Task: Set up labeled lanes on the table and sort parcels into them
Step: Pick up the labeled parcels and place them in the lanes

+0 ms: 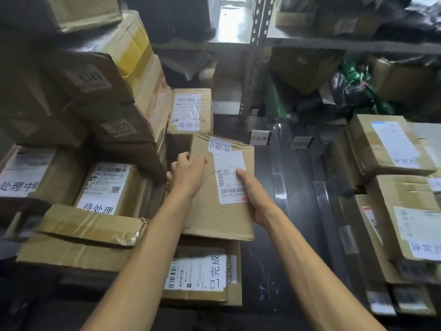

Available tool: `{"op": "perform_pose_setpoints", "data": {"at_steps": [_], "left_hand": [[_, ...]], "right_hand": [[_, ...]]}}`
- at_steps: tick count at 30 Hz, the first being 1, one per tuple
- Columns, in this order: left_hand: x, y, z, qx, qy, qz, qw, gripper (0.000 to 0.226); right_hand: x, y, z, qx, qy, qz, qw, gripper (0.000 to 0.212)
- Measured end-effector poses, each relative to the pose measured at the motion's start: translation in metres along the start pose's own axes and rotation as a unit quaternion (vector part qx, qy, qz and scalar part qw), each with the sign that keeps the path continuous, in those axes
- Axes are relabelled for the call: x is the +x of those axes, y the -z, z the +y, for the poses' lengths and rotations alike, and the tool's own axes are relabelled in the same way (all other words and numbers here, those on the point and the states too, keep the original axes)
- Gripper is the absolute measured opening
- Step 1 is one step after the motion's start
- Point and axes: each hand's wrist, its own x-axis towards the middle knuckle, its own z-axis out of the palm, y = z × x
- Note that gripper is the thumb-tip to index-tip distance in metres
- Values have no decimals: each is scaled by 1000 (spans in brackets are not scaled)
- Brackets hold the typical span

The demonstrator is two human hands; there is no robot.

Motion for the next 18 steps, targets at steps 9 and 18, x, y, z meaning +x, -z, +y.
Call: {"op": "perform_pose_setpoints", "data": {"at_steps": [9, 18], "left_hand": [[-56, -24, 38, 56, -95, -32, 993, 77], [-154, -53, 49, -171, -297, -9, 939, 85]], "right_hand": [[-49, 46, -16, 42, 100, 56, 992, 42], [-148, 161, -21, 156, 123, 82, 977, 42]]}}
